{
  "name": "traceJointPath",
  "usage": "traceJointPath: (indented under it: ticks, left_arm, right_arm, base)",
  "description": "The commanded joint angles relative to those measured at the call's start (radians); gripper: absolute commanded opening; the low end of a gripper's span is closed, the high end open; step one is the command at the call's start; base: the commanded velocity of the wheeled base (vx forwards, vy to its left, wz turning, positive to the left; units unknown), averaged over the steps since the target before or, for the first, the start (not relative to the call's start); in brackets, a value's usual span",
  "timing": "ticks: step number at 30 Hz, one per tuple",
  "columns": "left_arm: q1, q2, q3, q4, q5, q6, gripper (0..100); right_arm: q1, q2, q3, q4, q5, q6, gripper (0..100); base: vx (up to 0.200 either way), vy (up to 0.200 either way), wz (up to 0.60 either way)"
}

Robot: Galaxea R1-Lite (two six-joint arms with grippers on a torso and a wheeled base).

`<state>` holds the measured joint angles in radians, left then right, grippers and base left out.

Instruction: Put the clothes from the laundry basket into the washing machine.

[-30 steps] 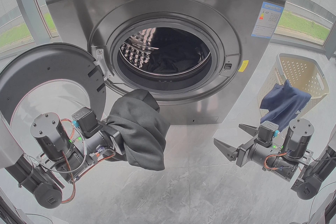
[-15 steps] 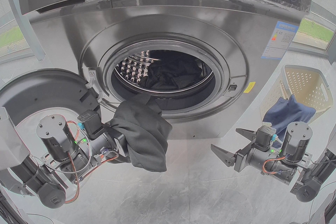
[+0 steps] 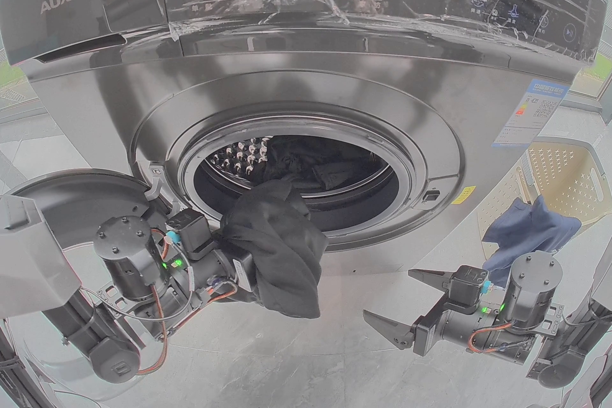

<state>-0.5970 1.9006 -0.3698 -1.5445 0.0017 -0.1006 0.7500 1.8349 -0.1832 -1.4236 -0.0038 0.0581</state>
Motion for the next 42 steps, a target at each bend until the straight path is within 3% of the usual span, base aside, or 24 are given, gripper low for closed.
traceJointPath:
  ticks: [1, 4, 14, 26, 36, 38, 42]
  left_arm:
    - [-0.027, 0.117, -0.152, -0.002, 0.063, -0.001, 0]
    - [-0.032, 0.218, -0.27, -0.002, 0.098, -0.016, 0]
    - [-0.006, 0.411, -0.61, 0.038, 0.086, -0.047, 0]
    - [0.062, 0.557, -1.002, 0.265, 0.087, -0.051, 0]
    - [0.105, 0.733, -1.62, 0.593, 0.166, -0.065, 0]
    - [0.117, 0.75, -1.63, 0.647, 0.179, -0.08, 0]
    - [0.123, 0.747, -1.63, 0.641, 0.181, -0.09, 0]
  right_arm:
    - [0.012, 0.01, 0.001, -0.001, -0.001, -0.001, 100]
    - [0.015, 0.01, -0.005, -0.001, -0.002, 0.0, 100]
    - [0.015, 0.015, -0.007, -0.001, 0.001, 0.0, 100]
    - [0.015, 0.033, -0.005, -0.001, 0.001, 0.003, 100]
    - [0.023, 0.046, -0.005, -0.003, 0.001, 0.006, 100]
    - [0.023, 0.046, -0.002, -0.011, -0.001, 0.006, 100]
    - [0.023, 0.046, -0.002, -0.015, 0.001, 0.009, 100]
  base:
    - [0.0, 0.0, 0.0]
    - [0.0, 0.0, 0.0]
    - [0.0, 0.0, 0.0]
    - [0.0, 0.0, 0.0]
    - [0.0, 0.0, 0.0]
    - [0.0, 0.0, 0.0]
    - [0.0, 0.0, 0.0]
